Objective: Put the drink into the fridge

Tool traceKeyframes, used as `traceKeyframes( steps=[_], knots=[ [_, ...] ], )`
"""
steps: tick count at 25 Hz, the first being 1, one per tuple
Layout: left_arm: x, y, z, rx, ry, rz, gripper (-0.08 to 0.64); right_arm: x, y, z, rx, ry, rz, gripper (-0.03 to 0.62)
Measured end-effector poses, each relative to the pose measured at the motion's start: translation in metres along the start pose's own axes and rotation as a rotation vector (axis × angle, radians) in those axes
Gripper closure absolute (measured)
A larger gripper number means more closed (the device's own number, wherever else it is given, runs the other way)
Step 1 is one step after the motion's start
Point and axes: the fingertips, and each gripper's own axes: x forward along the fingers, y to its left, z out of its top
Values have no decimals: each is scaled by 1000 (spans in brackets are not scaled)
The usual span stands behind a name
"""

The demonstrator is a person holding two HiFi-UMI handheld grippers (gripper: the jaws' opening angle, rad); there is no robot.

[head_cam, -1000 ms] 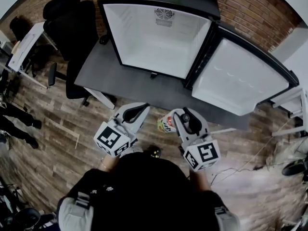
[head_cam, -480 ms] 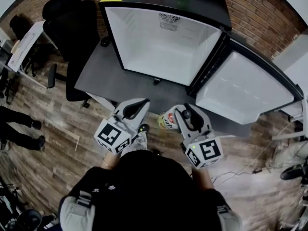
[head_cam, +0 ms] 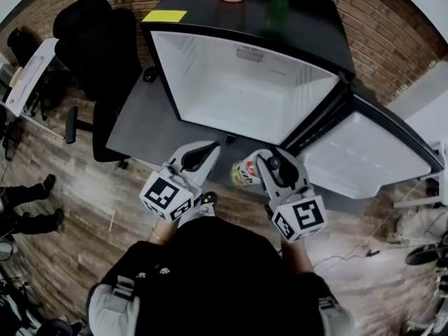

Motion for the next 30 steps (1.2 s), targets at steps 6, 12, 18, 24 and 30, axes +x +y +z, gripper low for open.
traceKeyframes(
  steps=[6, 12, 18, 24, 30],
  knots=[
    [14, 30, -1, -11, -2, -9, 557, 35, -12, 7, -22, 6, -6, 453],
    [25, 55, -1, -25, 1, -25, 557, 68, -26, 17, -37, 2, -21, 453],
    [31, 79, -3, -36, -2, -30, 557, 101, -38, 22, -68, 6, -42, 453],
    [36, 101, -5, -38, -2, -46, 557, 129, -50, 23, -85, 13, -71, 453],
    [40, 114, -7, -25, 5, -88, 557, 153, -60, 17, -90, 27, -105, 453]
  ],
)
